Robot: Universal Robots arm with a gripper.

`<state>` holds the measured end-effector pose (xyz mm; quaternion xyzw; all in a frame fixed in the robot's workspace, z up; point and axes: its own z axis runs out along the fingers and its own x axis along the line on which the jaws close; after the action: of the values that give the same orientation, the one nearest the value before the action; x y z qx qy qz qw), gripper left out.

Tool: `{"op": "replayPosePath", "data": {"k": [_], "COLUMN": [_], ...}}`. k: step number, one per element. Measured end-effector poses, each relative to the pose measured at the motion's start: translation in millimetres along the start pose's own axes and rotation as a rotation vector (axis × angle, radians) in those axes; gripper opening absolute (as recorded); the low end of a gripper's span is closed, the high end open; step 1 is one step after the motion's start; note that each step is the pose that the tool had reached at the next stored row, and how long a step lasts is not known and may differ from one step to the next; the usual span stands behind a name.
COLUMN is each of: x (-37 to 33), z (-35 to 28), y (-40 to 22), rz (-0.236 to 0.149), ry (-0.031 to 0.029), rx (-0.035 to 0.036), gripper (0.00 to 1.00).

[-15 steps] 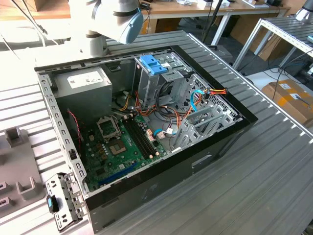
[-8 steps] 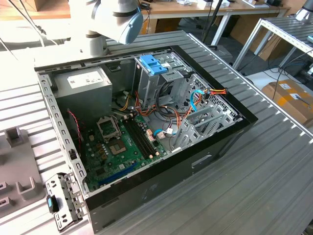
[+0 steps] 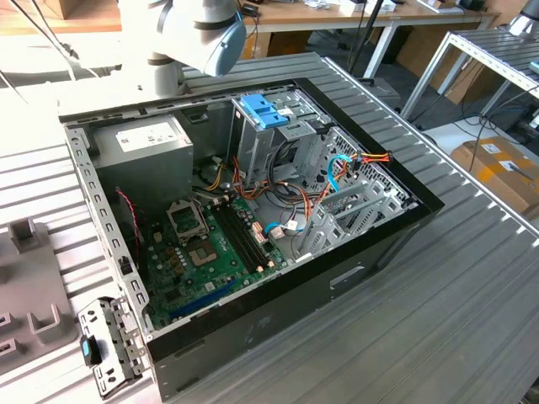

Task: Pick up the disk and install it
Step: 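Reach for the disk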

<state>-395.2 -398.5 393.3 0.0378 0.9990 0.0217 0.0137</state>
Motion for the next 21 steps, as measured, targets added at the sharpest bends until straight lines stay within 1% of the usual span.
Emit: {"op": "replayPosePath", "data": {"k": [3, 12, 16, 21], "x": [4.0, 13.1, 21.4, 27.9], "z": [-0.1, -0.3, -0.6, -0.8], "y": [-0.3, -1.0, -1.6, -2.1], "rz": [0.0, 0.0, 0.0, 0.0], "ry": [0.0, -0.0001, -0.0001, -0.0001], "rx": [0.0, 0.0, 0.0, 0.0], "gripper": [0.11, 0.11, 0.11, 0.11]}}
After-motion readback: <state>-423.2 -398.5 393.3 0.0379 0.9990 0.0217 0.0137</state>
